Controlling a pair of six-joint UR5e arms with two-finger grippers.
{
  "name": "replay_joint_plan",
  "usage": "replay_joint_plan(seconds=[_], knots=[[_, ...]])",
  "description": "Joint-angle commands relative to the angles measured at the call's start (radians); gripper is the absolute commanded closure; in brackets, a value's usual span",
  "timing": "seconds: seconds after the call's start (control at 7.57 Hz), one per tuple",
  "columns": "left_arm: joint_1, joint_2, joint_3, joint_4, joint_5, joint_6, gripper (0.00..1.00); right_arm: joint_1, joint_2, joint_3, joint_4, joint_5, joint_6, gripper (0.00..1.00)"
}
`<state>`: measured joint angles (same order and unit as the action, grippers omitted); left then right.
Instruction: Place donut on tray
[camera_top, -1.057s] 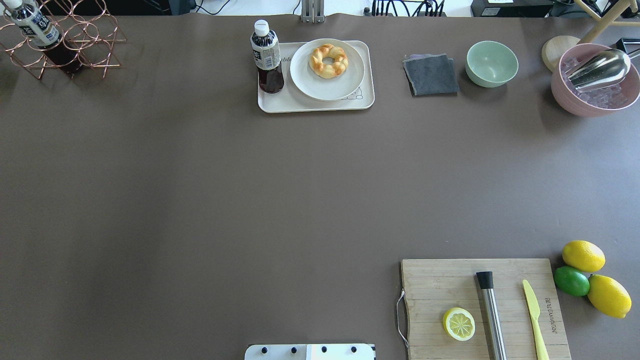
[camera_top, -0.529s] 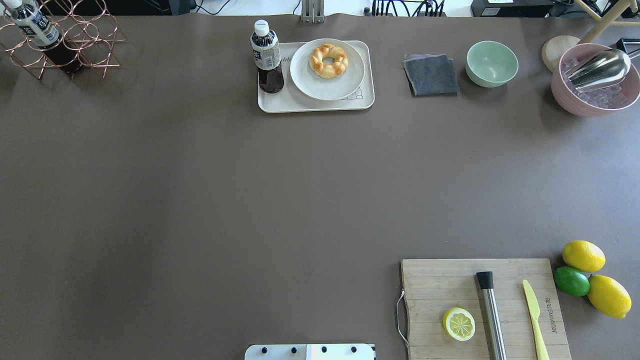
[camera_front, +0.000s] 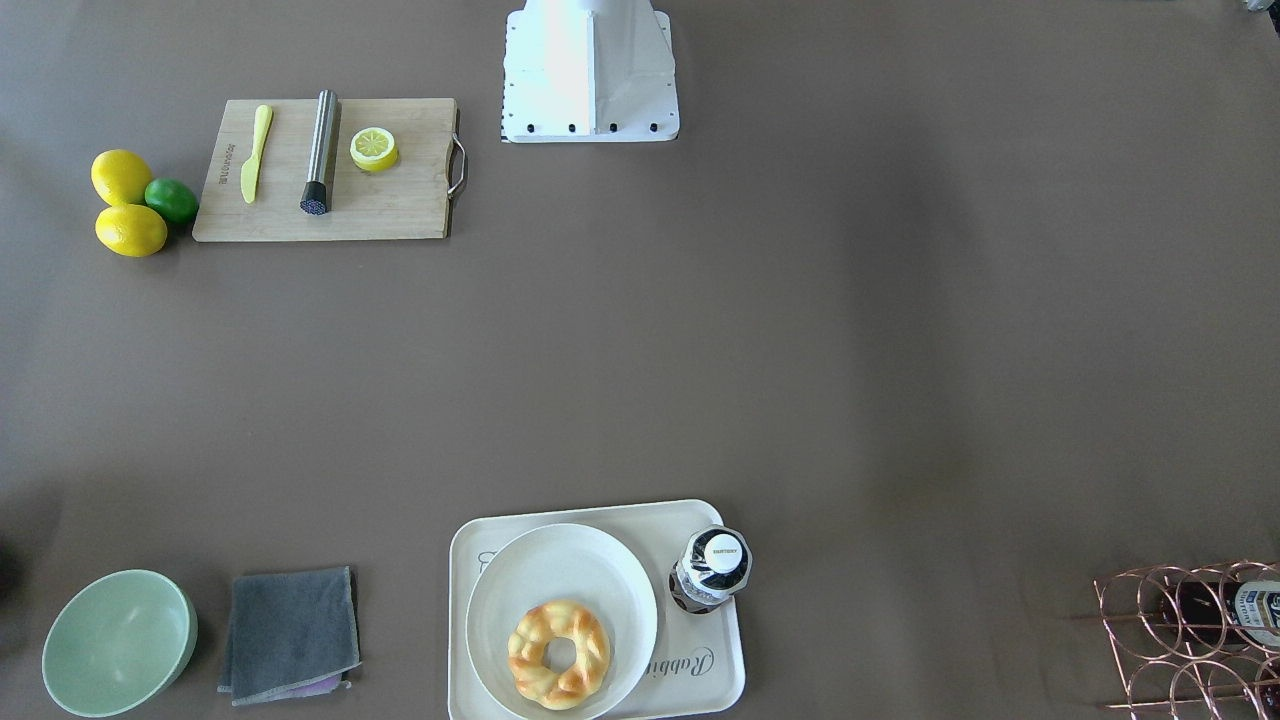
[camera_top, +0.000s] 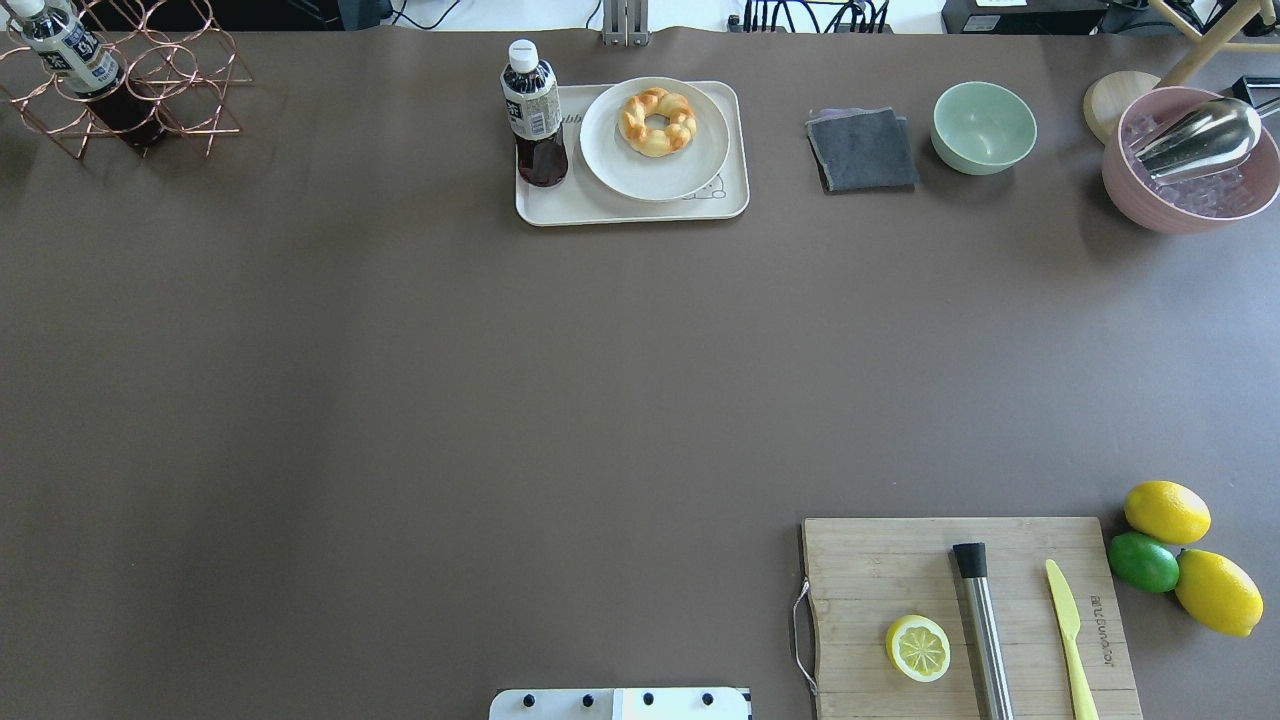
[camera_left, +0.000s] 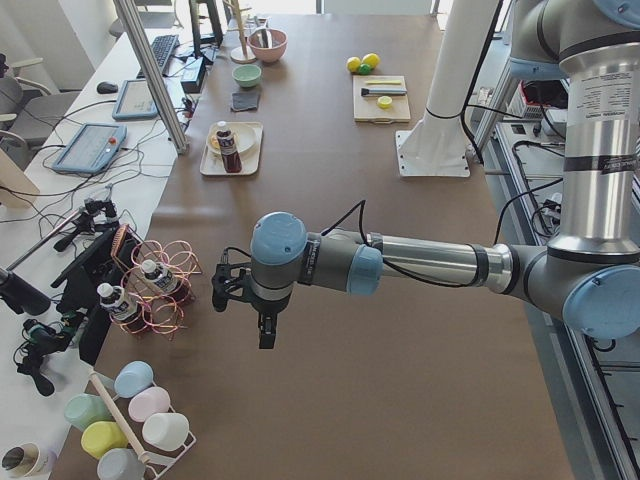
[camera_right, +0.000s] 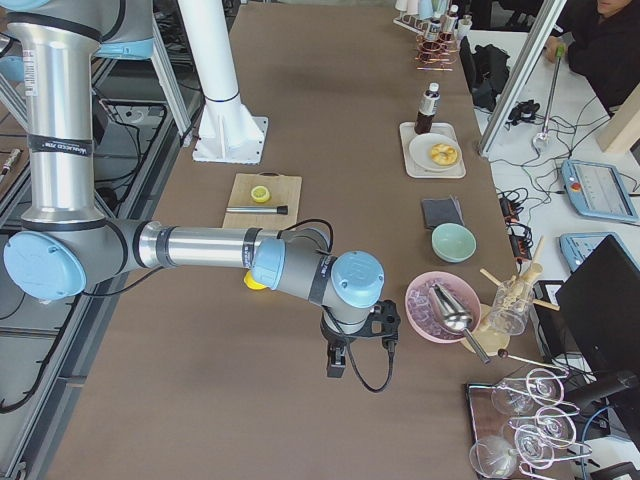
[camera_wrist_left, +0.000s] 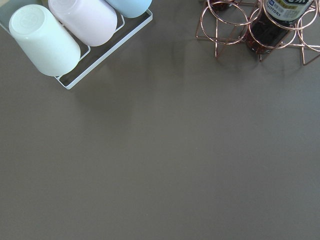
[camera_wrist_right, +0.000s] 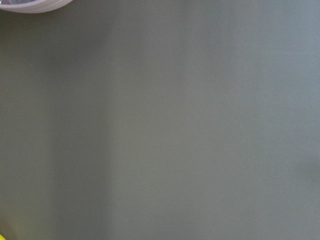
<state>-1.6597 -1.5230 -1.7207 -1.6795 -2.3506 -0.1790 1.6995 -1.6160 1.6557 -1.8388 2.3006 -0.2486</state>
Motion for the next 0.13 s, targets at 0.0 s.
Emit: replay_joint_plan(seconds=[0.0], knots=[[0.0,-0.002,-0.002,0.001,0.033,0.0,0.02,0.0,-0.013,0.009,0.001,-0.001,0.0,0.0]])
